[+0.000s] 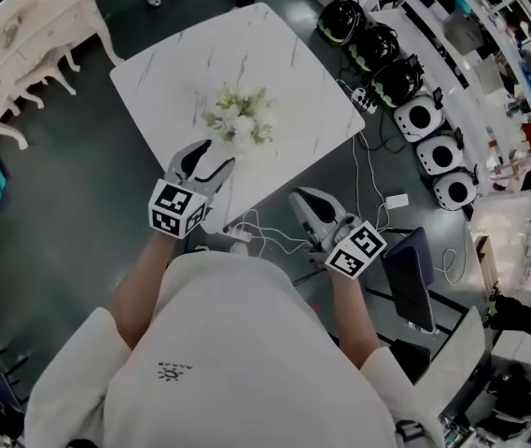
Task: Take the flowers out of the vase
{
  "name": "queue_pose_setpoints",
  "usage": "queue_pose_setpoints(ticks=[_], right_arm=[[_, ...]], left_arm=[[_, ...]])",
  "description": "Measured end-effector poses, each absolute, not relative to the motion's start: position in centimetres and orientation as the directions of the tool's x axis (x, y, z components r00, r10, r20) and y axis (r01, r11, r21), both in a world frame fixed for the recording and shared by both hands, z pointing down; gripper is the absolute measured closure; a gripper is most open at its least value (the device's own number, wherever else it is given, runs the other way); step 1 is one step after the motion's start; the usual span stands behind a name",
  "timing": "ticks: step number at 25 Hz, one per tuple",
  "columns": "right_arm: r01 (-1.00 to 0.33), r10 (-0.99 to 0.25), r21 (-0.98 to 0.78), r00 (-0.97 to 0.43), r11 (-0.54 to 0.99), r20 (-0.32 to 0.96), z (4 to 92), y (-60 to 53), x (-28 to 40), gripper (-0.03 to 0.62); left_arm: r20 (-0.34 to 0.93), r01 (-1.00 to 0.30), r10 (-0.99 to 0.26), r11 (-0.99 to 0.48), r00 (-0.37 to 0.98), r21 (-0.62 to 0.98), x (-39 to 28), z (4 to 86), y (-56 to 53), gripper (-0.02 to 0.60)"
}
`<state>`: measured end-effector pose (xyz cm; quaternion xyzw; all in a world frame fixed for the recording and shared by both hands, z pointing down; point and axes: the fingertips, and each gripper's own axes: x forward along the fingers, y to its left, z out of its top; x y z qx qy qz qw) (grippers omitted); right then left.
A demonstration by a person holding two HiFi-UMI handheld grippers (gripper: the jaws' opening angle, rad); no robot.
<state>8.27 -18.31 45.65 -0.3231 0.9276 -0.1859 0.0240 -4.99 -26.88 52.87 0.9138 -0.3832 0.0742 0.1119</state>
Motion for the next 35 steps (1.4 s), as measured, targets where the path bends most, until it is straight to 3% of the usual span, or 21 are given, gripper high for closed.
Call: queue_pose_setpoints(ticks=[6,11,30,35], right_arm=[[-0.604,-0.620,-0.357,-0.780,0.713,0.081,45.6,-18.8,9.6,0.594],[-0.607,-0.627,-0.371,-0.775,0.703,0.080,45.8,-18.9,10.3,0.594],[-0.645,-0.662,-0.383,-0.742,0.661,0.107,47.2,-18.2,13.0,0.594],[-0.640,-0.657,-0.384,-0.747,0.666,0.105,47.1,-18.3,13.1,0.594]], left_arm=[[0.240,-0.728,-0.691,-0.673,0.681,0.127,-3.4,53.9,-28.0,0.212],[0.234,-0.757,-0.725,-0.649,0.647,0.082,-2.7,54.3,-29.4,0.154],[0.120,-0.826,-0.820,-0.563,0.560,0.006,-2.1,53.1,-32.1,0.157],[0.109,-0.833,-0.827,-0.553,0.551,0.010,-2.4,52.4,-32.0,0.254]])
